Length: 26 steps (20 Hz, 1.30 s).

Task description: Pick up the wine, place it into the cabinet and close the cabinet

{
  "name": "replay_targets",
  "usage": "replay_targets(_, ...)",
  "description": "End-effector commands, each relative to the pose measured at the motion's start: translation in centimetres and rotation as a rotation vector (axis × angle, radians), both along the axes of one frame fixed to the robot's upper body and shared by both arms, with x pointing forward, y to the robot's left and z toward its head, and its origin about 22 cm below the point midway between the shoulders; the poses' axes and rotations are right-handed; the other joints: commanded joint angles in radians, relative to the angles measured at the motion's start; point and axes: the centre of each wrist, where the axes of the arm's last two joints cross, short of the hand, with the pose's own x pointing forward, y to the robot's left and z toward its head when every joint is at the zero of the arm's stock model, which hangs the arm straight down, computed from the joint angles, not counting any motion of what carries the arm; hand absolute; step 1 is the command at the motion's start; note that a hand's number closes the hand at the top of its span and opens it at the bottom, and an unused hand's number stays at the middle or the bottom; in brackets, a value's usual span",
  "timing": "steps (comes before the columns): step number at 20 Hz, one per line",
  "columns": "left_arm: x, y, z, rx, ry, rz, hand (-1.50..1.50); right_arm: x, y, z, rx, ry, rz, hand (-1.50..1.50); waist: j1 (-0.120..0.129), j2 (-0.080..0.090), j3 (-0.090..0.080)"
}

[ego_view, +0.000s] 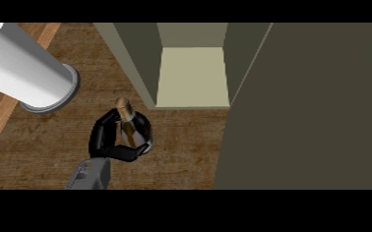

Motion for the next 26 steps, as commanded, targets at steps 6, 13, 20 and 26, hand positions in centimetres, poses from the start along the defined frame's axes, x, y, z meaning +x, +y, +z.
replay_targets(6, 0.7, -5.1, 6.7, -0.026, -0.106, -0.108, 1.50, -1.3, -1.4, -0.1, -0.004, 0.031, 0.056, -1.50, 0.009, -0.003, 0.001)
replay_targets(13, 0.9, -9.9, 13.5, -0.144, -0.090, -0.174, 1.50, -1.6, -0.3, 0.3, 0.019, 0.026, 0.081, -1.50, 0.000, -0.002, -0.001)
replay_targets(20, 1.5, -14.5, 19.8, -0.135, -0.079, -0.124, 1.50, -3.5, -1.1, -0.8, 0.011, 0.019, 0.095, -1.50, -0.020, 0.001, 0.000)
replay_targets(26, 3.1, -15.4, 23.7, -0.122, -0.050, -0.100, 1.50, -2.6, -1.5, 0.0, 0.002, 0.028, 0.067, -1.50, -0.011, 0.004, -0.001)
